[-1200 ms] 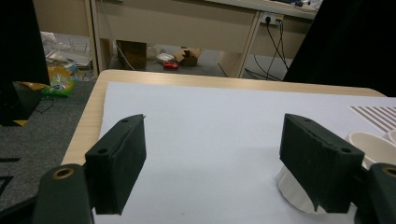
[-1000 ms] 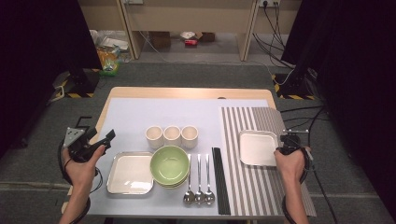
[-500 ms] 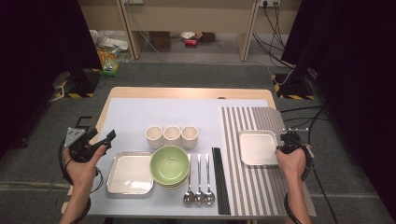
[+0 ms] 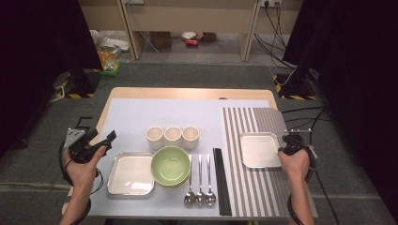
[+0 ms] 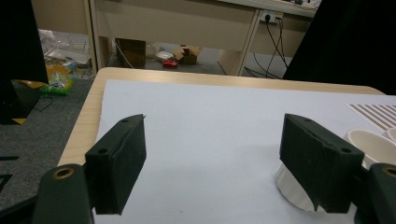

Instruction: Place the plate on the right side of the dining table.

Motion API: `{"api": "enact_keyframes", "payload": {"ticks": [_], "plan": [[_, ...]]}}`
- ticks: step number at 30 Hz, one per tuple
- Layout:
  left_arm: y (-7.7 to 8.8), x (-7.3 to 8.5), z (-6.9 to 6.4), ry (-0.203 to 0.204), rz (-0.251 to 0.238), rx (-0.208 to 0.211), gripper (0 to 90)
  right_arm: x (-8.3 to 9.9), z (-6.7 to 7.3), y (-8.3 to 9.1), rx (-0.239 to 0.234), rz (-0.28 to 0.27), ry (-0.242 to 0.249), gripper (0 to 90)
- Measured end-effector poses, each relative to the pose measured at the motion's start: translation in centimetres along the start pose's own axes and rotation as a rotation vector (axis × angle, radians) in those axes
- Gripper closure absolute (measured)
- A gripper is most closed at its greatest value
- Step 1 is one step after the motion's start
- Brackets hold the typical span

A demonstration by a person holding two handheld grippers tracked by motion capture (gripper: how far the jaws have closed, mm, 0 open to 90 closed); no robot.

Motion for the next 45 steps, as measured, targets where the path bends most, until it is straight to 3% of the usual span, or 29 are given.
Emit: {"api": "enact_keyframes", "payload": {"ticks": [10,13,25,45], "plan": [[0.0,0.0,0.0,0.001,-0.001,0.001,22.1,0.6,0.1,0.3,0.004,-0.007,-0.041,84.2],[0.0,0.0,0.0,0.004,0.001,0.002,22.1,0.4,0.1,0.7,0.005,-0.041,-0.076,80.0],[0.0,0.1,-0.2,-0.001,0.011,0.012,21.6,-0.7,0.6,2.4,0.022,-0.138,-0.069,72.2],[0.0,0.4,-0.3,-0.012,0.023,0.018,21.7,-2.8,5.4,4.9,-0.077,-0.268,-0.012,66.6]]}}
Point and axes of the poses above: each handheld gripper's, and its own axes: y roughly backward along the jaws, x roughly out of its underside, z roughly to its left, the point moved 7 cm from there along -y, roughly forward along the jaws, and after that the axes turned 15 degrees about y, right-handed, at the moved point
